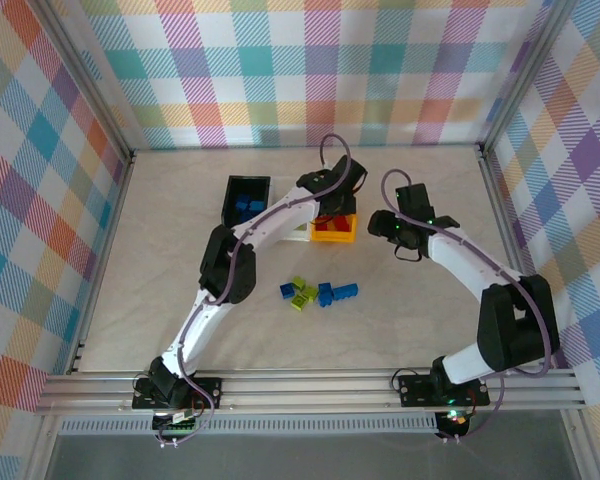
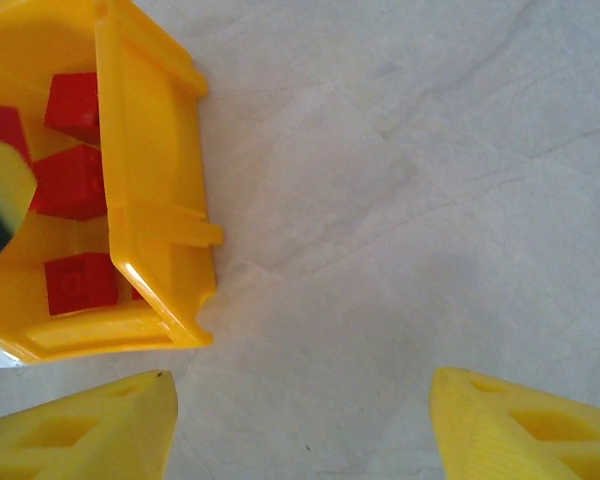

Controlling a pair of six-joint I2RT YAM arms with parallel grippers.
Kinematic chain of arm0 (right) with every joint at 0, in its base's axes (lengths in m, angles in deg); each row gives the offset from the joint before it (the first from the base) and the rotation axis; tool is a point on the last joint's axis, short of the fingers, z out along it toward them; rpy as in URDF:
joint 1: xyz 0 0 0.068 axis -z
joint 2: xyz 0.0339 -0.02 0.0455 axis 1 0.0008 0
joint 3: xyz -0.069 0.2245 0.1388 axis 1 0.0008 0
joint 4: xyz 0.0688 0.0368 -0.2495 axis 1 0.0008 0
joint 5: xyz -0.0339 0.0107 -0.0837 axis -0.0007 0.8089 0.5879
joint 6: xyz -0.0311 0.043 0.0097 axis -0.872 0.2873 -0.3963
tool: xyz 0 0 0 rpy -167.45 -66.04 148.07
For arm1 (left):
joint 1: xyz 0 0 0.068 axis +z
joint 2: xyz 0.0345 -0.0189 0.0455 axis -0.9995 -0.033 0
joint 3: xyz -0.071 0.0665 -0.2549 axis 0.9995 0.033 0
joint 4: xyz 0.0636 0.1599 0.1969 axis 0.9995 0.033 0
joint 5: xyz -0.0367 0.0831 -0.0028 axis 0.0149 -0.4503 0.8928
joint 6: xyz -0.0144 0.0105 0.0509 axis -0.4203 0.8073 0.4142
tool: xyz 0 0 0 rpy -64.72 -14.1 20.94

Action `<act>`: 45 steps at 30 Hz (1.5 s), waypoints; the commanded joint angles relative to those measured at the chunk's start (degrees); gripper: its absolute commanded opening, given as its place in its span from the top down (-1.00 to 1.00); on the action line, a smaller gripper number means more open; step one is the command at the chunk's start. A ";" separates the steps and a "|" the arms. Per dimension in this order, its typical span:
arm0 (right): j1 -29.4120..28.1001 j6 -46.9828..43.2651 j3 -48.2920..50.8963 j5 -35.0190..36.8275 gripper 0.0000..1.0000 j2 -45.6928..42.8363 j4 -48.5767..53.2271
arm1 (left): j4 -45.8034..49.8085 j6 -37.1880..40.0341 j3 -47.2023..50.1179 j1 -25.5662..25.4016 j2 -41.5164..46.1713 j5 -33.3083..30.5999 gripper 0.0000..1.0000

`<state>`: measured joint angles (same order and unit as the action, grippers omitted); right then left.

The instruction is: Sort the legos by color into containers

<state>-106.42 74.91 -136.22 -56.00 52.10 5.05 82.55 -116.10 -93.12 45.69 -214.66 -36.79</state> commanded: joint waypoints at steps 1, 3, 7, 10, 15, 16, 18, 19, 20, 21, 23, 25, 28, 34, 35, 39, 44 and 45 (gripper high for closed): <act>0.12 1.49 1.54 -1.54 -0.37 -2.90 -0.71 | 5.27 -0.46 -6.75 0.75 -2.51 -0.04 0.29; 0.12 1.73 2.21 -2.36 -0.39 -4.01 -0.81 | 7.00 -0.64 -9.80 0.78 -4.01 1.14 -0.07; -0.12 1.16 2.53 -5.14 -0.45 -5.36 0.02 | 6.42 -1.28 -9.00 0.59 -1.41 3.47 -0.36; -1.87 -0.07 2.61 -7.60 -0.48 -5.98 0.69 | 3.16 -1.42 -4.01 -0.27 4.61 4.39 -0.61; -11.00 -3.89 2.42 -9.79 -0.50 -5.14 3.05 | -6.97 -1.86 17.36 -2.36 22.64 5.57 -1.00; -12.90 -4.56 2.57 -10.78 -0.50 -4.76 3.02 | -8.38 -2.06 21.74 -2.59 26.14 5.23 -1.00; -17.33 -6.21 2.79 -12.40 -0.50 -3.49 2.50 | -11.64 -3.14 32.70 -2.96 34.59 4.29 -1.00; -19.45 -7.24 2.80 -13.38 -0.48 -2.56 1.94 | -13.06 -3.92 38.45 -2.94 39.02 3.78 -1.00; -21.25 -7.74 2.65 -13.54 -0.47 -1.68 1.57 | -13.98 -4.50 43.14 -3.02 42.57 3.03 -1.00; -23.22 -8.50 2.46 -13.80 -0.45 -0.66 0.89 | -14.46 -5.12 48.36 -2.96 46.80 1.68 -1.00; -26.46 -9.61 1.50 -13.53 -0.39 1.99 0.14 | -13.77 -6.18 56.32 -2.95 53.82 -0.99 -1.00; -28.81 -10.32 -0.31 -12.62 -0.28 5.40 0.02 | -11.41 -7.87 63.72 -2.89 60.47 -3.48 -1.00; -30.26 -10.52 -2.50 -11.76 -0.22 9.94 -1.02 | -7.82 -10.60 72.30 -2.39 68.13 -5.96 -1.00; -30.82 -10.94 -7.03 -9.61 -0.14 17.05 -1.45 | -2.63 -14.58 82.59 0.79 75.95 -6.15 -1.00; -30.91 -10.99 -7.54 -9.51 -0.12 17.62 -1.38 | -2.33 -14.77 83.40 0.97 76.89 -6.15 -1.00; -31.36 -11.38 -8.84 -9.43 -0.05 19.60 -1.16 | -1.96 -15.11 85.05 1.54 78.90 -6.18 -1.00; -32.39 -12.29 -10.54 -8.16 0.03 21.96 0.50 | -1.64 -14.70 84.84 2.49 78.64 -6.23 -1.00; -32.49 -12.23 -10.68 -7.88 0.06 22.25 0.75 | -1.60 -14.68 84.83 2.66 78.58 -6.15 -1.00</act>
<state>-138.25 64.04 -145.10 -65.00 72.99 4.66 80.02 -129.89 -8.51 47.53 -136.54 -41.93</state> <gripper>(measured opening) 0.480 0.998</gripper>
